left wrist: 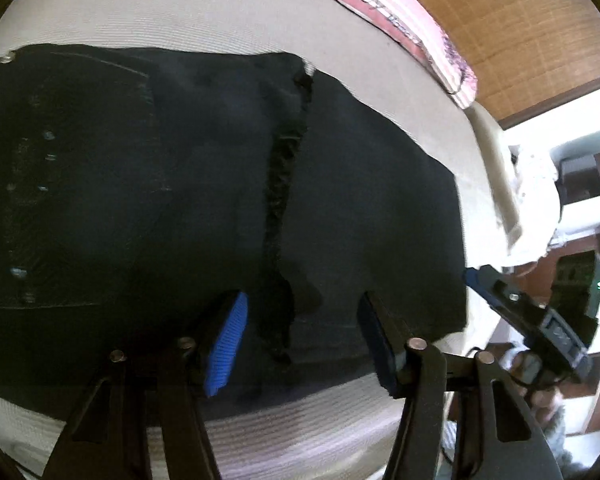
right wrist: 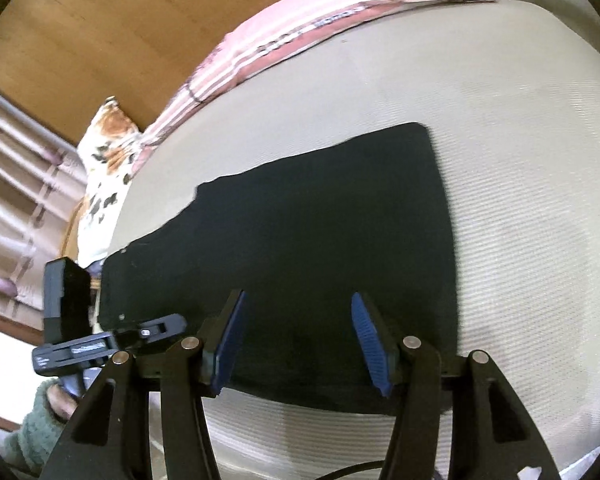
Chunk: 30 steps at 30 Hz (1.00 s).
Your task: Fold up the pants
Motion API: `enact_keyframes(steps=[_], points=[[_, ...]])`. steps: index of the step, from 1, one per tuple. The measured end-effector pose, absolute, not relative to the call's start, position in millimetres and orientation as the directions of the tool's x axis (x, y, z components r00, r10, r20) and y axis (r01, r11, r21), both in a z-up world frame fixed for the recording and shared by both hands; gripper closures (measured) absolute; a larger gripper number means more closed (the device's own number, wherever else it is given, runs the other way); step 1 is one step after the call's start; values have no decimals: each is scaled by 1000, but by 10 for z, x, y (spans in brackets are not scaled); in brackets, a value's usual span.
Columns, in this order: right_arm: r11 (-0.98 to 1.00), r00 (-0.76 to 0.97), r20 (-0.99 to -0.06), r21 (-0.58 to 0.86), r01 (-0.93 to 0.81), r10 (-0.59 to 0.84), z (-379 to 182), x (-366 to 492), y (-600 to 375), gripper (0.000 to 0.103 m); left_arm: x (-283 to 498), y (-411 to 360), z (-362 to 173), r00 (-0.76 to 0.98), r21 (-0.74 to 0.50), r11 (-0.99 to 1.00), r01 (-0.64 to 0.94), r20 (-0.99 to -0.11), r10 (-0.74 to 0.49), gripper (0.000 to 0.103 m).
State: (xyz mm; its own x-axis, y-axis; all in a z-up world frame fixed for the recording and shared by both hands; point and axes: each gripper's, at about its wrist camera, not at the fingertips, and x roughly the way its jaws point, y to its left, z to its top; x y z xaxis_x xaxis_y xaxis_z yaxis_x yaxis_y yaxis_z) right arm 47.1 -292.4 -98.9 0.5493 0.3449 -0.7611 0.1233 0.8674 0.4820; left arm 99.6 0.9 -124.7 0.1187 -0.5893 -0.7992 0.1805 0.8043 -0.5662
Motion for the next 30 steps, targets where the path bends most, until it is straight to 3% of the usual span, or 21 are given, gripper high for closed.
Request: enact_keyframes(steps=[1, 2, 8, 16, 22, 27, 30], points=[[869, 550, -764, 478, 131, 337, -1001, 462, -2958, 51, 983, -41, -1284, 92, -572, 801, 176, -801, -592, 74], [870, 548, -769, 473, 140, 330, -1017, 456, -2984, 51, 1008, -96, -1317, 89, -553, 814, 177, -815, -573, 82], [876, 540, -786, 453, 168, 302, -1074, 395, -3068, 51, 856, -67, -1218, 151, -548, 810, 210, -800, -580, 93], [928, 470, -848, 347, 139, 247, -1288, 357, -2905, 52, 772, -92, -1316, 170, -478, 851, 218, -840, -516, 93], [933, 500, -832, 339, 119, 239, -1135, 455, -2927, 51, 751, -213, -1109, 266, -318, 899, 302, -877, -400, 80], [955, 581, -794, 281, 91, 178, -923, 734, -2972, 51, 810, -186, -814, 419, -216, 913, 345, -835, -356, 74], [967, 594, -794, 233, 99, 130, -908, 961, -3003, 56, 932, -279, -662, 494, -189, 900, 392, -782, -380, 72]])
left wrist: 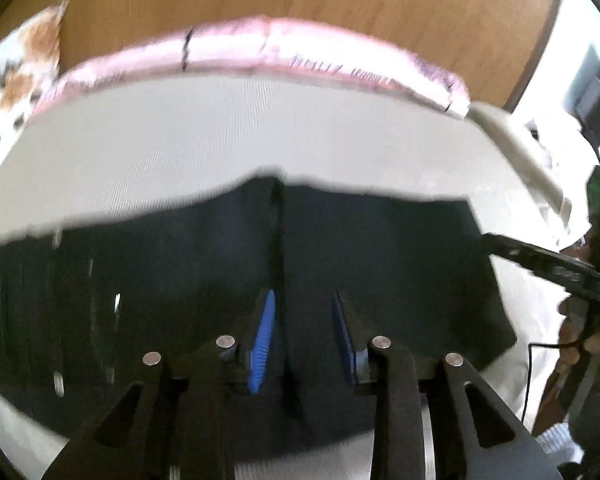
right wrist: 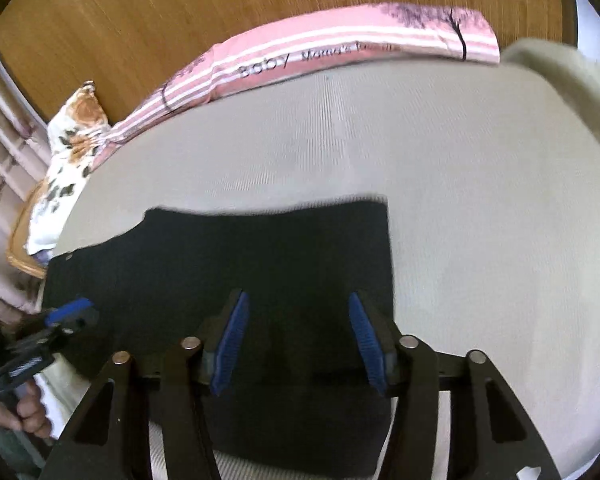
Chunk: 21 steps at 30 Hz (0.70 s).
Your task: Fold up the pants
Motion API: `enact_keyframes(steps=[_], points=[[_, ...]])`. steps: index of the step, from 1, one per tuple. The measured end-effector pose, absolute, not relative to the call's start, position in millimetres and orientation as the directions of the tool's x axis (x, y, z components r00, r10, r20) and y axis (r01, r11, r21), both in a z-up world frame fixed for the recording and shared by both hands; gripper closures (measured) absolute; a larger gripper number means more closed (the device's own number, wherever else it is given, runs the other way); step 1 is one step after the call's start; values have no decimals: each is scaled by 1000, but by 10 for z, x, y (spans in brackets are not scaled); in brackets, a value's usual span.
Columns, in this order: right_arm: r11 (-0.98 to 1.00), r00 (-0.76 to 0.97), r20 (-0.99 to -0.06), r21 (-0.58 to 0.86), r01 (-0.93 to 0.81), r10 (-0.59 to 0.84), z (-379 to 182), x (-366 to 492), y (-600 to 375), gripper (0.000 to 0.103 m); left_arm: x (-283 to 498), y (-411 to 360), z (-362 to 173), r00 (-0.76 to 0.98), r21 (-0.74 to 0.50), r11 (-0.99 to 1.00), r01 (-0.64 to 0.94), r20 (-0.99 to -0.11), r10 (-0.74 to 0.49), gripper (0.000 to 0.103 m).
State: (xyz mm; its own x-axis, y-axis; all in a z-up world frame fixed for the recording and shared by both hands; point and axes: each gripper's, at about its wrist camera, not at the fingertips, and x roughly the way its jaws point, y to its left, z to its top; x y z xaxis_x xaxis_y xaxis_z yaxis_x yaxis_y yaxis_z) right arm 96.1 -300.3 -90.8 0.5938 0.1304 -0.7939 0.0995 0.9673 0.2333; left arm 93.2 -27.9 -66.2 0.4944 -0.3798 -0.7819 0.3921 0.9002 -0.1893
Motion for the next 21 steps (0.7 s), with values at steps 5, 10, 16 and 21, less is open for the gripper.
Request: enact_keyframes(steps=[5, 10, 16, 21], points=[[978, 592, -803, 170, 122, 66, -978, 1260, -3049, 57, 1269, -547, -708, 520, -151, 876, 457, -754, -401, 71], [982, 571, -821, 109, 155, 1, -1166, 1404, -3089, 57, 1591, -741, -978, 485, -124, 895, 428, -804, -343, 71], [979, 565, -825, 119, 165, 5, -1245, 1415, -3153, 54, 1727, -760, -1191, 476, -98, 912, 398, -828, -296, 70], [978, 563, -826, 115, 174, -3, -1228, 1378, -3137, 54, 1714, -798, -1157, 488, -69, 915, 398, -828, -275, 70]])
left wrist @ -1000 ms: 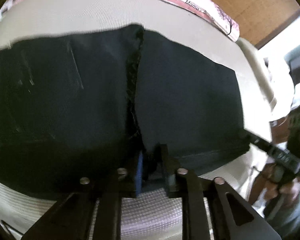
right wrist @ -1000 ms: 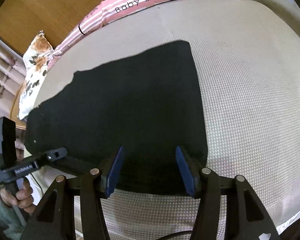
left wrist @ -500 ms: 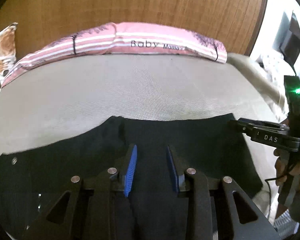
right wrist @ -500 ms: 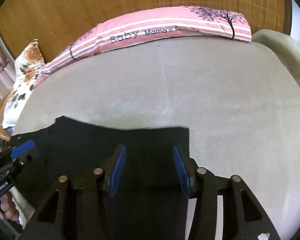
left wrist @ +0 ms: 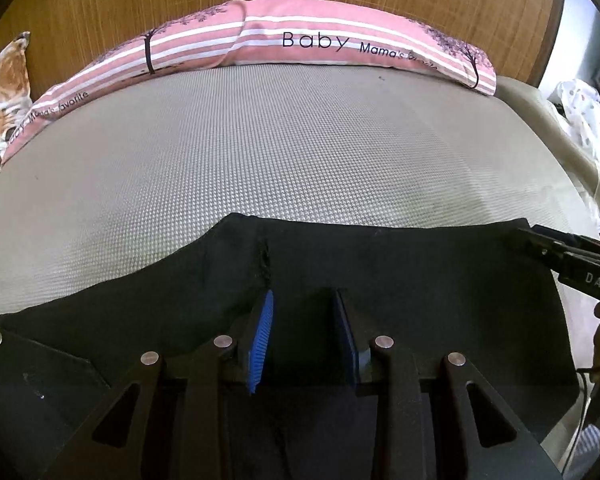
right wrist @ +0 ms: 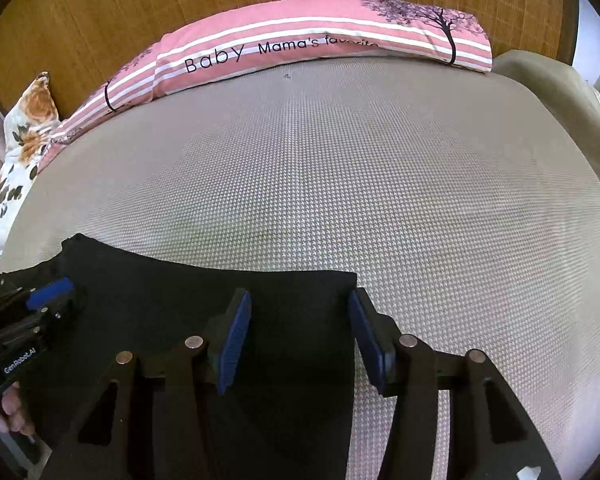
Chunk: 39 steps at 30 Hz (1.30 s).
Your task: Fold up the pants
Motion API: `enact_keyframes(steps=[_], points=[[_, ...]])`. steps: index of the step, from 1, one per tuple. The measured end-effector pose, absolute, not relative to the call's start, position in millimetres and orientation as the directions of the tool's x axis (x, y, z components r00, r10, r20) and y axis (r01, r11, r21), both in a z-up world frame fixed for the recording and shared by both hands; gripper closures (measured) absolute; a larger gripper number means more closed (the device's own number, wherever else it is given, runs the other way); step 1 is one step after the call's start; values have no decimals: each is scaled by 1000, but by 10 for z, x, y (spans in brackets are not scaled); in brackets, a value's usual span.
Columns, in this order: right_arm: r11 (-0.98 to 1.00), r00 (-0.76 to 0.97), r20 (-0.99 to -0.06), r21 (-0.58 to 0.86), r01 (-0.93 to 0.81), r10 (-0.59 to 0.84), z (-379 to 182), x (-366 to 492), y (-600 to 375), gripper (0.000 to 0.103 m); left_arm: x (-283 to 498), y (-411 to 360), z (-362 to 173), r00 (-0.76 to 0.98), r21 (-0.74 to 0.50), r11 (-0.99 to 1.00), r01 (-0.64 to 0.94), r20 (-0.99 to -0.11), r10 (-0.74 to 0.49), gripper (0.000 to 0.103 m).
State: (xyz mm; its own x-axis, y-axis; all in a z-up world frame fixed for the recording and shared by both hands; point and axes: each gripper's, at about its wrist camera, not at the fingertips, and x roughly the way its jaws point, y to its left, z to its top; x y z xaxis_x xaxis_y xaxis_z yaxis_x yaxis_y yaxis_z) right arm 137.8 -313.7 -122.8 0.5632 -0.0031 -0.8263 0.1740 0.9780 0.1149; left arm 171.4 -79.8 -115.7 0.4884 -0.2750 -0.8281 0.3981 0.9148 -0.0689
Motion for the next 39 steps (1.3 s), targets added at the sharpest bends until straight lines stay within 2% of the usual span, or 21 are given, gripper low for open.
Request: enact_keyframes(steps=[9, 11, 13, 23, 27, 35, 39], points=[[980, 543, -839, 92, 177, -20, -1236, 1099, -3038, 53, 1505, -812, -1096, 529, 0, 919, 394, -818, -226, 66], [980, 539, -842, 89, 177, -21, -1251, 1030, -3013, 52, 1452, -789, -1082, 528, -2, 921, 389, -819, -225, 60], [981, 533, -846, 82, 178, -26, -1271, 943, -2975, 50, 1382, -778, -1072, 534, 13, 922, 386, -819, -212, 59], [980, 511, -859, 72, 185, -34, -1307, 628, -2885, 48, 1042, -685, -927, 582, 73, 924, 376, -795, -174, 57], [982, 499, -866, 58, 180, -40, -1312, 503, -2831, 44, 934, -601, -865, 600, 103, 930, 352, -788, -140, 56], [985, 468, -881, 21, 170, -62, -1260, 360, -2761, 42, 719, -267, -747, 624, 122, 953, 277, -777, -82, 50], [983, 466, -883, 24, 180, -64, -1165, 328, -2742, 42, 628, 14, -694, 612, 52, 969, 240, -783, -109, 48]])
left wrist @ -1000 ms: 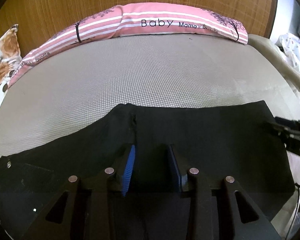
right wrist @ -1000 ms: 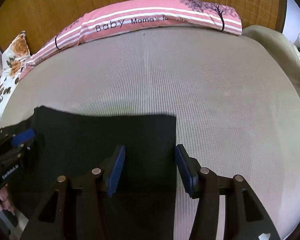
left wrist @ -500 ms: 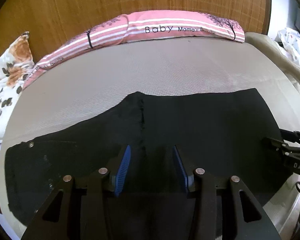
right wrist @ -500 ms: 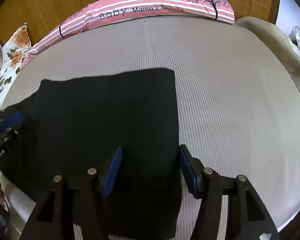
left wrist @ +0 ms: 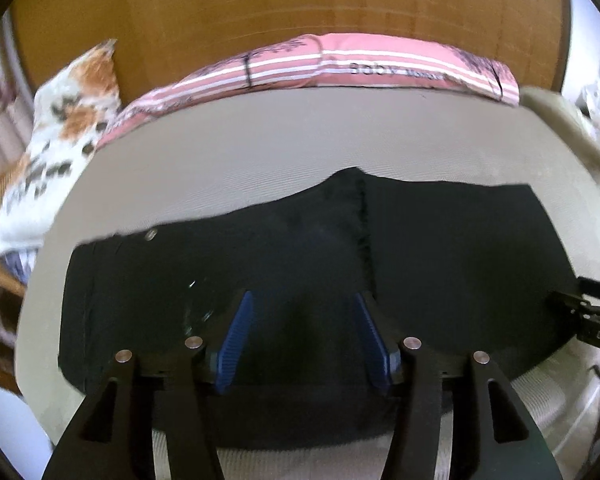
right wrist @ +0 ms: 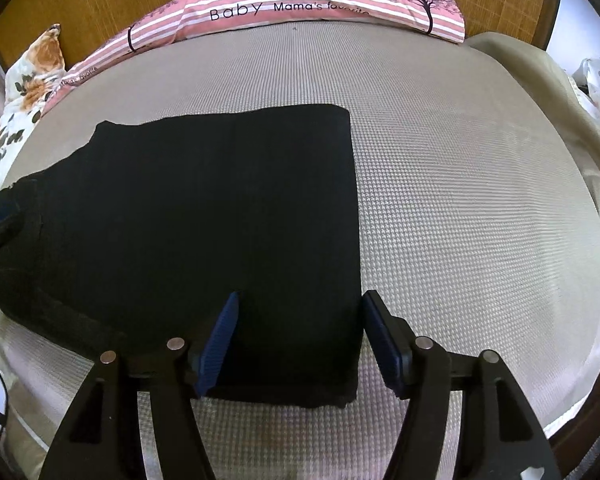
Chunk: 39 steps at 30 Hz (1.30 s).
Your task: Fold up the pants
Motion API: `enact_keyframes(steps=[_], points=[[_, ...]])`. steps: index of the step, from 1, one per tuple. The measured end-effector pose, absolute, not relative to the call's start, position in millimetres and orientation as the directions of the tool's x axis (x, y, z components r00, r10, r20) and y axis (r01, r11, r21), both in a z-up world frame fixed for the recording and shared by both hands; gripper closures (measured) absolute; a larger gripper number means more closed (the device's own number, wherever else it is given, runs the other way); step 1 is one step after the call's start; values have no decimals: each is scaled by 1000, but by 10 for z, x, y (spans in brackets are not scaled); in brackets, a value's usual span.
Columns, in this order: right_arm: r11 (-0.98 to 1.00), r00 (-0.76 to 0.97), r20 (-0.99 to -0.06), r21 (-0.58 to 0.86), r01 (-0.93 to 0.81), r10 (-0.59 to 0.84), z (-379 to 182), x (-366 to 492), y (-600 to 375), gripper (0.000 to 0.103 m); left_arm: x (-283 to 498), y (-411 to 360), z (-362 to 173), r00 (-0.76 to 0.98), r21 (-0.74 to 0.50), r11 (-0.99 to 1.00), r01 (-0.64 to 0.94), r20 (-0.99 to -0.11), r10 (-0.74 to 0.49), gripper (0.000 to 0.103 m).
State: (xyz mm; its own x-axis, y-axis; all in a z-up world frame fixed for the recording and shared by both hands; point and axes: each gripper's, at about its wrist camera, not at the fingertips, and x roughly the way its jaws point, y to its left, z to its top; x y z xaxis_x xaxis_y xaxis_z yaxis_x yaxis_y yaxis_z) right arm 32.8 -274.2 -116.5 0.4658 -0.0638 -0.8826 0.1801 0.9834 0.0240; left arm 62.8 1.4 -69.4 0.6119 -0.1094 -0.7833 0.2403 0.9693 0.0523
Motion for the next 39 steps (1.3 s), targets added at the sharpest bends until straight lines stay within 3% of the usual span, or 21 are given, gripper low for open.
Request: enact_keyframes(steps=[9, 14, 19, 24, 29, 39], points=[[992, 530, -848, 67, 103, 2, -820, 391, -2359, 34, 466, 1272, -582, 607, -357, 934, -6, -744, -281, 45], [993, 524, -848, 113, 28, 81, -785, 514, -2035, 34, 341, 2021, -799, 617, -580, 788, -207, -702, -356, 45], [992, 500, -857, 117, -44, 123, -843, 592, -1784, 34, 172, 2419, -1140, 625, -706, 622, -338, -663, -412, 45], [989, 478, -866, 130, -67, 146, -896, 619, -1690, 34, 124, 2615, -1366, 651, -772, 504, -387, -615, -444, 43], [988, 465, -871, 143, -63, 155, -935, 631, -1669, 34, 148, 2670, -1497, 640, -768, 482, -421, -628, -442, 41], [987, 444, -882, 147, -62, 159, -999, 719, -1606, 34, 249, 2714, -1584, 697, -815, 452, -362, -559, -450, 40]])
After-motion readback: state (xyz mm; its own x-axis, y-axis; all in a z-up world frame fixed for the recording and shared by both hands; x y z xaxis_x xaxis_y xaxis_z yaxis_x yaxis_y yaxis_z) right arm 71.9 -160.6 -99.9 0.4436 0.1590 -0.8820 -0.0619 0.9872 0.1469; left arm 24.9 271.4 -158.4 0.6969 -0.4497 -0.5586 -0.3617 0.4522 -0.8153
